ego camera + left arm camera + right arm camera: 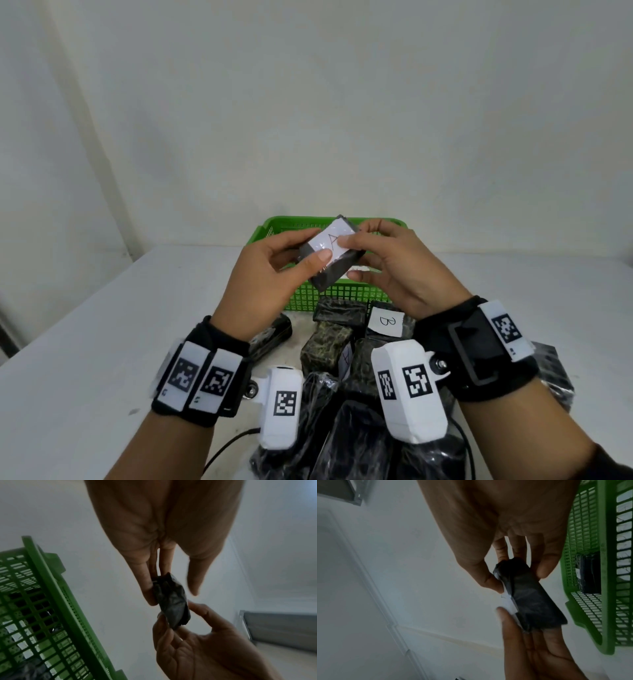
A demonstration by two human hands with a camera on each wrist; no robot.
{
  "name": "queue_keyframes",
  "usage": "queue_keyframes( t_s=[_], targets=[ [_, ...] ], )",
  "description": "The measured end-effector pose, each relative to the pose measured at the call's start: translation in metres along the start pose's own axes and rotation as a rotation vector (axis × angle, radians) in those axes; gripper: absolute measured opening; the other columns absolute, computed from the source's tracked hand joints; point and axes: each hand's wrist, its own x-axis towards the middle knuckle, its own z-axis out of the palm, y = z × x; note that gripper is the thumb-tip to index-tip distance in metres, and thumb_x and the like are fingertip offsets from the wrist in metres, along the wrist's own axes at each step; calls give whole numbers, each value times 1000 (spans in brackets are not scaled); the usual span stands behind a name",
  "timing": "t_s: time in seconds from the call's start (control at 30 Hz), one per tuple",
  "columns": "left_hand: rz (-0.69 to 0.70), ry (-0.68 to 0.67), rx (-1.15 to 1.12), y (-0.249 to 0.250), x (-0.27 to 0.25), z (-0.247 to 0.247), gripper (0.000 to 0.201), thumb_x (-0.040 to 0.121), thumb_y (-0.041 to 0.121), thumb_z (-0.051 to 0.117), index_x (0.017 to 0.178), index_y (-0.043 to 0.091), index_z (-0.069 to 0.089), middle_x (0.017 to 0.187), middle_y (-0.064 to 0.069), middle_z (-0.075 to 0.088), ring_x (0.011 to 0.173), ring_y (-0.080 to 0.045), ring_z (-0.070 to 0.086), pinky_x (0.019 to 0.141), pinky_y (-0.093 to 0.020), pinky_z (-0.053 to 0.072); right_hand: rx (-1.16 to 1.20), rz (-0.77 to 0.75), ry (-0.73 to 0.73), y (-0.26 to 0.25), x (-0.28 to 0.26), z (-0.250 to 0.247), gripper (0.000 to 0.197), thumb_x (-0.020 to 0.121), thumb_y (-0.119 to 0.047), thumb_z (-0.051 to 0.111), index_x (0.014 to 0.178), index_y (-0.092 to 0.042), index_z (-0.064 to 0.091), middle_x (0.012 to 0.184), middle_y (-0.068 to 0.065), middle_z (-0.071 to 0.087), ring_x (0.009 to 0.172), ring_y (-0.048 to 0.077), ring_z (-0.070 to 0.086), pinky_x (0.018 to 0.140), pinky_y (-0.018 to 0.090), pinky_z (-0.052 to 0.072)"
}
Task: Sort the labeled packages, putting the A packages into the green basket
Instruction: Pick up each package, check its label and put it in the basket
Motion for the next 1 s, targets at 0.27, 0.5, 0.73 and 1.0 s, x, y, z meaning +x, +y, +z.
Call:
queue_keyframes(
  t_s=[0.27, 0.5, 0.73, 1.0],
  targets=[
    [-149, -111, 61, 6, 52, -3, 28, 86, 14, 75, 113, 11, 74, 104, -4, 77, 94, -15, 74, 83, -27, 60, -102, 67, -22, -18, 22, -13, 20, 92, -11, 75, 111, -4, 73, 98, 9, 72, 72, 22, 70, 68, 28, 64],
    [-329, 5, 331, -34, 145, -22, 31, 87, 35, 71, 113, 19, 75, 122, 2, 70, 118, -18, 61, 103, -31, 45, -146, 161, 128, -23, 96, -22, 30, 91, -10, 75, 119, -1, 69, 124, 20, 67, 84, 29, 68, 59, 29, 63],
    [-662, -128, 855, -88, 207, -33, 53, 98, 35, 55, 142, 7, 48, 147, -16, 46, 129, -32, 51, 95, -30, 45, -264, 299, 221, 1, 169, -34, 37, 89, -8, 76, 124, 1, 66, 120, 21, 64, 81, 35, 68, 73, 45, 65],
    [-636, -495, 1386, -127, 236, -48, 44, 106, 20, 43, 146, 1, 43, 152, -17, 43, 138, -30, 43, 109, -34, 35, -564, 395, 292, 23, 212, -48, 14, 94, -10, 69, 99, -1, 60, 89, 14, 61, 71, 30, 62, 61, 38, 55]
  ],
)
